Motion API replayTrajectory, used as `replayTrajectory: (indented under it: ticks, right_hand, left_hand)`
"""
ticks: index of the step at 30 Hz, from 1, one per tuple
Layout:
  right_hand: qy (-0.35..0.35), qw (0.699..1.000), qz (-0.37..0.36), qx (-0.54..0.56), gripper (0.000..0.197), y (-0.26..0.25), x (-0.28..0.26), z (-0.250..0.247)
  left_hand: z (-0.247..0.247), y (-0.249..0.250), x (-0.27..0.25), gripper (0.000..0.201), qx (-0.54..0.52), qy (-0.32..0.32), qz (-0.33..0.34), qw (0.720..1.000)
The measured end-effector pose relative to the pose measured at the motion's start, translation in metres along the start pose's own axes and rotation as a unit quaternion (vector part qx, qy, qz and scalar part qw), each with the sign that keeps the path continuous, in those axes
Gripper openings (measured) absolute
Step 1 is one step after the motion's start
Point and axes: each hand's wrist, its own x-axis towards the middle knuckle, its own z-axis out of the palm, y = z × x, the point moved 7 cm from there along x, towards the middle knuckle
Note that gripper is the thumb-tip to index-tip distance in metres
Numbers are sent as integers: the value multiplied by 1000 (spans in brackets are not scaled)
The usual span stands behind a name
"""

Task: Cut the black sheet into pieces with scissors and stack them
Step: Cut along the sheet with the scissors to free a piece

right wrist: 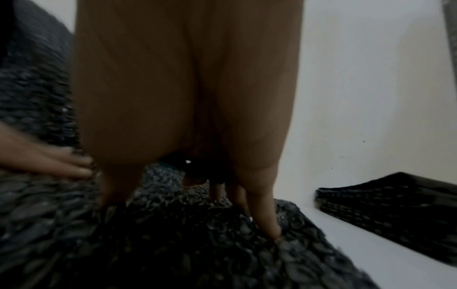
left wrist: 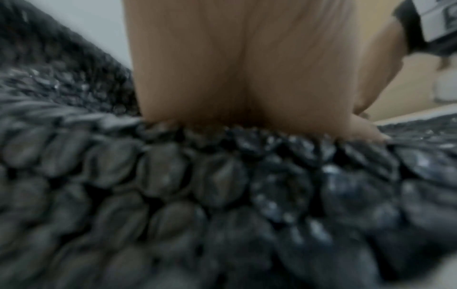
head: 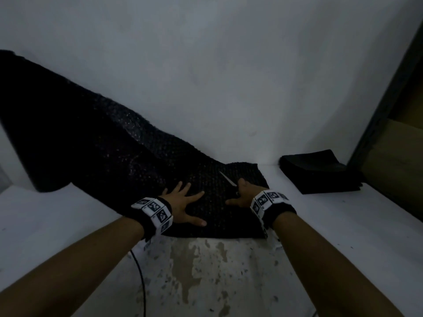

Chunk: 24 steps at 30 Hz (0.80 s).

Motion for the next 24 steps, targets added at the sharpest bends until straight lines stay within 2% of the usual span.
replayTrajectory:
  ticks: [2,6,11,13,15,17,22,24]
  right_hand:
    - [-4,1000,4,21,103,0,-2,3]
    - [11,998,-31,56,81,-4,-8,9]
    - [-37,999,-28,15,87,11,-11,28]
    - [-35,999,-33,19,88,17,-9,28]
    - [-43,998,-32,24,93,22,-11,27]
    - [-43,998,-30,32,96,29,-11,26]
    - [-42,998,-24,40,95,44,-13,23]
    - [-44,998,-31,37,95,47,-14,23]
  left_hand:
    - [3,1,1,112,-20,-19,-13,1000]
    - [2,6,3,114,-32,-38,-28,998]
    - [-13,10,0,120,-14,-28,-19,999]
    - [-30,12,-3,121,35,16,-14,999]
    - [-48,15,-5,122,103,87,-14,991]
    - [-61,11,-5,123,125,129,-30,983]
    - [-55,-16,7,130,48,33,-90,994]
    - [-48,-22,13,132,36,14,-100,994]
